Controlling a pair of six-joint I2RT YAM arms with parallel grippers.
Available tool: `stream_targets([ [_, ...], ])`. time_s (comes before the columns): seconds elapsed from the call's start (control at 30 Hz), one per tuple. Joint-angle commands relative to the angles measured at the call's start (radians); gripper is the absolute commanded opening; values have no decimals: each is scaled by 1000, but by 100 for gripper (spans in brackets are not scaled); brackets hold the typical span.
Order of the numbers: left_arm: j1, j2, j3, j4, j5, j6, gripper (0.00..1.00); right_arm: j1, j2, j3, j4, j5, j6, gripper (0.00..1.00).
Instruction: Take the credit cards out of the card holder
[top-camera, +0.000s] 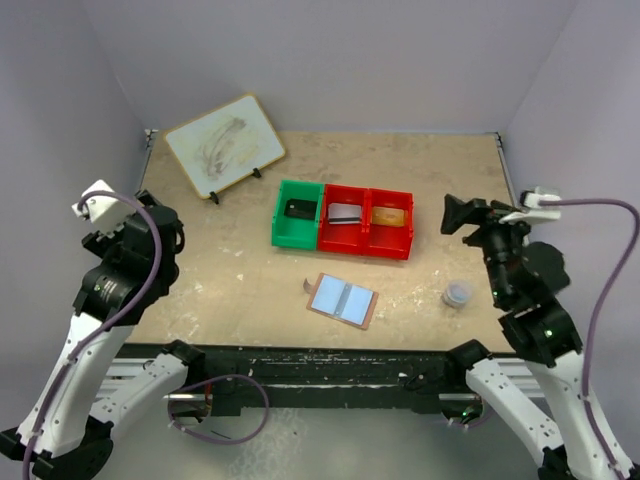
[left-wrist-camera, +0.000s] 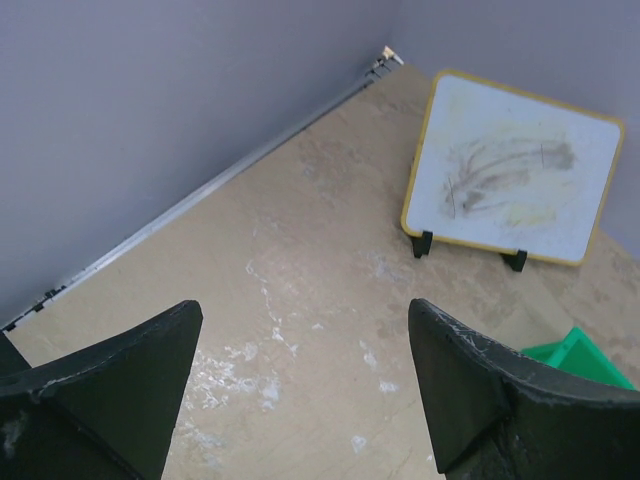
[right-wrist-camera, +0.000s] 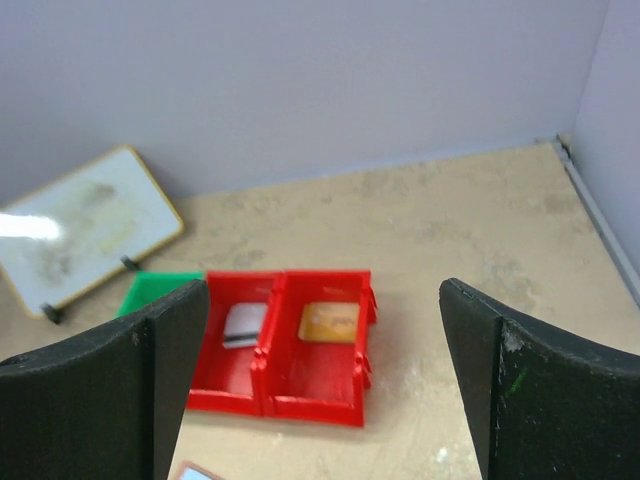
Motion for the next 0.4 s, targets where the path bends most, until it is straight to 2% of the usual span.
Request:
stream_targets([
  [0.0, 3, -6, 72, -59, -127, 17, 82, 1, -43, 150, -29, -33, -17, 100],
  [0.23, 5, 2, 172, -62, -188, 63, 82, 1, -42, 242, -85, -37, -28, 100],
  [0.37, 4, -3, 174, -27, -138, 120, 82, 1, -27, 238, -94, -36, -29, 100],
])
